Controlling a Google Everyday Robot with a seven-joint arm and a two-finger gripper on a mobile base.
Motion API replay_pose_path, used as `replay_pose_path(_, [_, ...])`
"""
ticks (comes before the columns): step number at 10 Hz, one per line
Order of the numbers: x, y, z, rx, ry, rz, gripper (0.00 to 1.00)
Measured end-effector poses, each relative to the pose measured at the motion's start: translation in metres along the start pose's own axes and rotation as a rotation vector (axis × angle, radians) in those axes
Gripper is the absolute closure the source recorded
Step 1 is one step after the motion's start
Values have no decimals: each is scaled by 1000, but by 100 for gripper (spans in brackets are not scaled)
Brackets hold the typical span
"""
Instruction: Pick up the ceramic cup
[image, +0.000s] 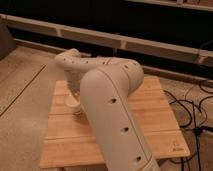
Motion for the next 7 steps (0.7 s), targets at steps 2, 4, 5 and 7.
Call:
replay_pose_path(2, [-3,2,-27,0,-65,1,84])
replay_pose_path(4, [-3,12,-53,8,-132,-25,84])
replay_pose_path(5, [-2,16,-67,12,-178,-45,84])
replay_pose_path(7, [2,24,-83,5,-223,-56,84])
